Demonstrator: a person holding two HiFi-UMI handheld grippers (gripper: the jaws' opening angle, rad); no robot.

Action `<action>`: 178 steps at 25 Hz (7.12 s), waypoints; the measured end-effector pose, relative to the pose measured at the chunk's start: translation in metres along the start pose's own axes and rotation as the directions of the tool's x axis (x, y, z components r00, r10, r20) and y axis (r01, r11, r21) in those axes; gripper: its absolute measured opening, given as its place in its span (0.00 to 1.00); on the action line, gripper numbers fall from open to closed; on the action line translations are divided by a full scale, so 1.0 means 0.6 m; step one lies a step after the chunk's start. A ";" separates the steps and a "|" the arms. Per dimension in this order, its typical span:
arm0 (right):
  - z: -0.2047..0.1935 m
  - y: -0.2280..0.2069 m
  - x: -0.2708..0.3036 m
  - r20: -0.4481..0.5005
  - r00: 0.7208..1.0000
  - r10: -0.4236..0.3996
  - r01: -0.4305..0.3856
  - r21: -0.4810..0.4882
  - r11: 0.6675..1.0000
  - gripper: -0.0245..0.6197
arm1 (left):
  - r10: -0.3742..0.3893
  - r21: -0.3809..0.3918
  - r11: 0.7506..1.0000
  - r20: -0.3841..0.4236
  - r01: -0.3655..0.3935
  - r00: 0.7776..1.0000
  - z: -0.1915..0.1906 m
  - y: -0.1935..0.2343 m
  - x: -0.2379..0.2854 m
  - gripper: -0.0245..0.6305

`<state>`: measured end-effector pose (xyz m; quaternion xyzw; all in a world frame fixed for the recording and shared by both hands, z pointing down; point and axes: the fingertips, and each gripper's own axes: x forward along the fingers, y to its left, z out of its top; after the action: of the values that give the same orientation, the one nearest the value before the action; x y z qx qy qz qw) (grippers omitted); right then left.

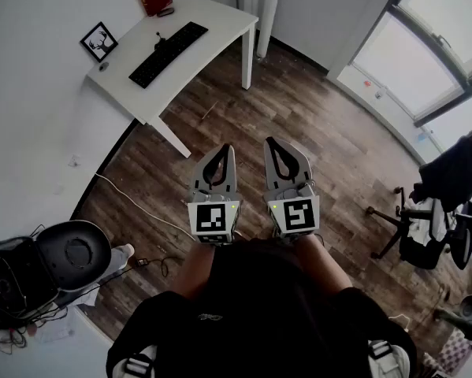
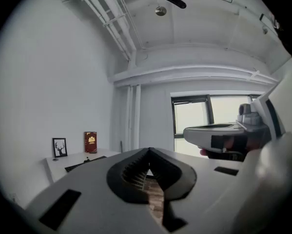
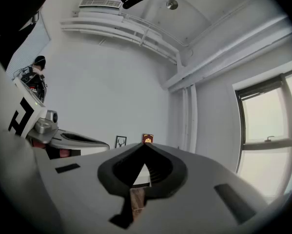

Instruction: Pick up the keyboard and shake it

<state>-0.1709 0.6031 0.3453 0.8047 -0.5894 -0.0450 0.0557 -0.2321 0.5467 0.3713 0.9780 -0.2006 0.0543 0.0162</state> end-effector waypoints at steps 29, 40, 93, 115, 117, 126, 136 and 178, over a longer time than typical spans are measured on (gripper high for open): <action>-0.090 0.101 0.417 0.036 0.924 0.381 -0.377 0.251 0.892 0.07 | 0.253 0.057 0.967 -0.282 -0.247 0.926 -0.104 0.325 0.164 0.04; -0.180 -0.038 0.526 -0.060 0.919 0.389 -0.347 0.343 0.873 0.07 | 0.185 0.126 0.981 -0.404 -0.146 0.896 -0.131 0.286 0.332 0.04; -0.254 0.116 0.889 -0.208 0.769 0.605 -0.559 0.242 0.793 0.07 | 0.265 -0.004 0.944 -0.582 -0.329 0.769 -0.244 0.678 0.469 0.04; -0.307 0.189 1.098 -0.376 0.657 0.653 -0.632 0.198 0.749 0.07 | 0.154 -0.139 0.900 -0.786 -0.414 0.599 -0.406 0.995 0.464 0.13; -0.315 0.195 1.114 -0.375 0.616 0.693 -0.677 0.199 0.709 0.07 | 0.117 -0.153 0.902 -0.813 -0.404 0.570 -0.423 1.000 0.477 0.25; -0.261 0.230 1.234 -0.302 0.506 0.808 -0.810 0.156 0.566 0.07 | -0.075 -0.342 0.821 -0.859 -0.458 0.506 -0.483 1.006 0.494 0.54; -0.315 0.194 1.240 -0.379 0.510 0.772 -0.770 0.198 0.606 0.07 | -0.102 -0.312 0.845 -0.891 -0.433 0.442 -0.498 0.992 0.522 0.56; -0.588 -0.080 1.301 -0.510 -0.120 0.852 -0.713 0.641 0.284 0.54 | 0.435 0.266 0.881 -0.783 -0.392 0.444 -0.387 0.944 0.515 0.53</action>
<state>0.1579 -0.1138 0.6822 0.2051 -0.8441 0.4149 0.2707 -0.1963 -0.0818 0.6425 0.7570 -0.3995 0.5120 0.0719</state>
